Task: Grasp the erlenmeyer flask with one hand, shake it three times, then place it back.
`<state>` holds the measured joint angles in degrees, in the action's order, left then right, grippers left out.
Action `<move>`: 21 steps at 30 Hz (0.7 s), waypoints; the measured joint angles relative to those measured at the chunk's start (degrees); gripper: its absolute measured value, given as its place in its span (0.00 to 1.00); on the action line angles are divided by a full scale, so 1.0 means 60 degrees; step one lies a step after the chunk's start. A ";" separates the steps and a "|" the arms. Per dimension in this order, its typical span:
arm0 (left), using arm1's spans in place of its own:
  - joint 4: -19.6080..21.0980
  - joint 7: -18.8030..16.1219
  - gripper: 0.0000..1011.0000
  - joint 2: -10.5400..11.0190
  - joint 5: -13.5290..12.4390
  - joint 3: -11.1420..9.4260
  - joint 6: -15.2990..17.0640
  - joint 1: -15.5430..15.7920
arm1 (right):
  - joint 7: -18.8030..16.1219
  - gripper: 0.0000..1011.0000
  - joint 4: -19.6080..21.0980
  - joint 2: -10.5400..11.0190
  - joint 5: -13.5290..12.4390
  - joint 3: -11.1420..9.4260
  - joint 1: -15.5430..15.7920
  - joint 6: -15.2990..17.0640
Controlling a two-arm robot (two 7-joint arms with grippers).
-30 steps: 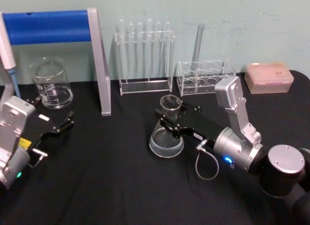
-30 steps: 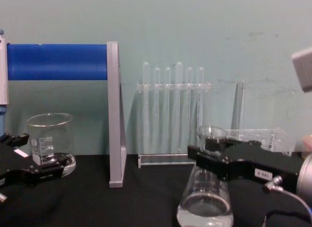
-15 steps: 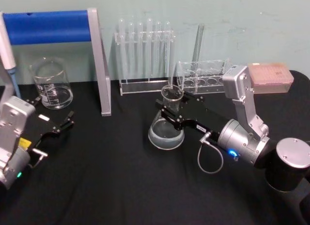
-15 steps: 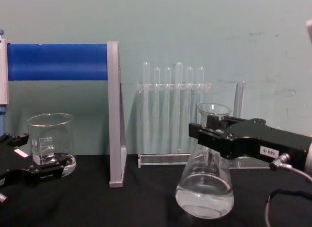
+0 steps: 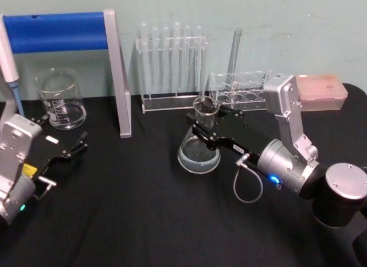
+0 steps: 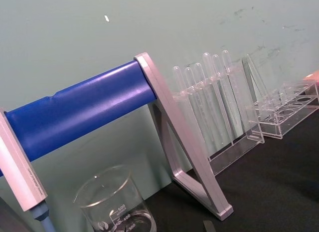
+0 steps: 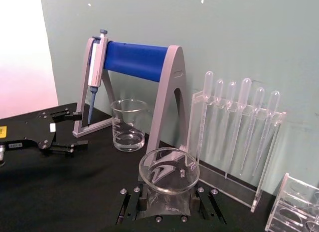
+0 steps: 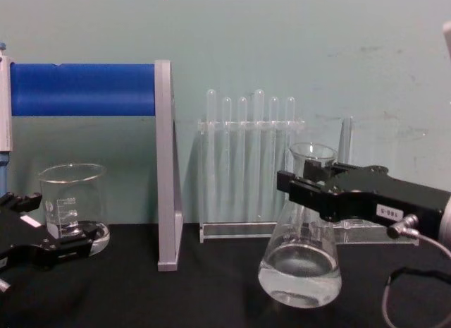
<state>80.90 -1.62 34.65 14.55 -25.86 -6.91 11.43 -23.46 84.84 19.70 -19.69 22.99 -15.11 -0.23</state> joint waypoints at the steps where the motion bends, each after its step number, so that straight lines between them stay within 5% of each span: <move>1: -0.0001 0.0000 0.99 0.0000 -0.0001 0.0000 -0.0001 0.0000 | 0.0042 0.44 0.0029 -0.0022 0.0013 -0.0004 0.0007 0.0022; 11: 0.0000 0.0000 0.99 0.0000 -0.0001 0.0000 0.0000 0.0000 | 0.0255 0.44 0.0404 -0.0312 0.0183 0.0191 0.0078 0.0317; 21: 0.0000 0.0000 0.99 0.0000 -0.0001 0.0000 0.0000 -0.0001 | -0.0335 0.44 0.0783 -0.0376 0.0235 0.0867 0.0098 0.0458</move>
<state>80.90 -1.62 34.65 14.55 -25.86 -6.91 11.43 -25.47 89.53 17.45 -18.28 28.19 -14.52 2.52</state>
